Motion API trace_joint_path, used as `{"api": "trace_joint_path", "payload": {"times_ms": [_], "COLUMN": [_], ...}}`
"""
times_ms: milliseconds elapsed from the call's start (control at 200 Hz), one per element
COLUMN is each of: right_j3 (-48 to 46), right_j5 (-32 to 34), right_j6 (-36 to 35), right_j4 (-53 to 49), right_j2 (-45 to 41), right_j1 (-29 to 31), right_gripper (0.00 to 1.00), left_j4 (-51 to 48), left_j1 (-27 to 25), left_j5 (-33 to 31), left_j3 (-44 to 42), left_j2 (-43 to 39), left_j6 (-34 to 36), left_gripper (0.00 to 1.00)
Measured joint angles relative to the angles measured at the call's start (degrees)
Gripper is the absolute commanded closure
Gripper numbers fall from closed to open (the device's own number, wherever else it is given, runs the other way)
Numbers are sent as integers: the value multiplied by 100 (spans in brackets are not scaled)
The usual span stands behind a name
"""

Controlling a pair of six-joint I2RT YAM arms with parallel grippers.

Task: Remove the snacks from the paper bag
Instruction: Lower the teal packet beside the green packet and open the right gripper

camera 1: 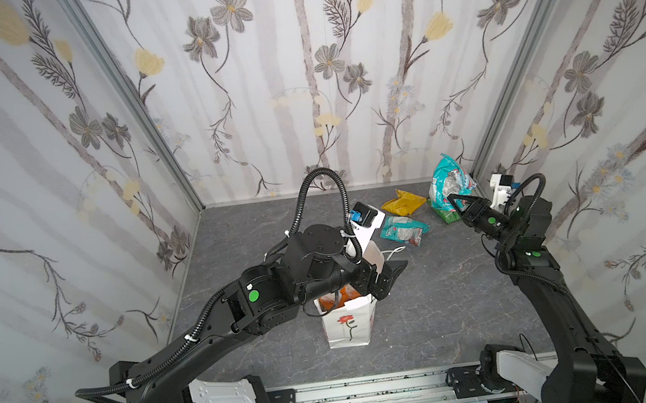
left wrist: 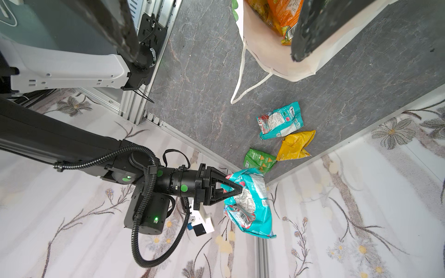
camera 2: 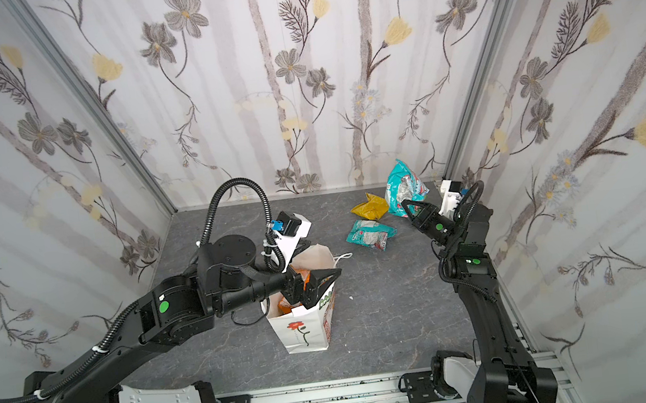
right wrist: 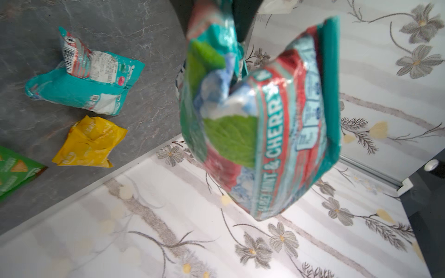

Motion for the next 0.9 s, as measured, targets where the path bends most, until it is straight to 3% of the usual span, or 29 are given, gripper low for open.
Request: {"api": "trace_joint_path", "payload": {"times_ms": [330, 630, 899], "right_j3": [-483, -658, -732], "right_j5": [-114, -107, 221], "right_j6": [208, 251, 249], "right_j4": [522, 973, 1021], "right_j2": [1202, 2485, 3058], "right_j1": [-776, -894, -951], "right_gripper": [100, 100, 100], "left_j4": [0, -7, -37], "left_j1": [-2, -2, -2], "left_j5": [-59, -114, -170], "left_j3": [-33, -33, -33], "left_j2": [2, 44, 44], "left_j6": [28, 120, 133], "left_gripper": [0, 0, 0]}}
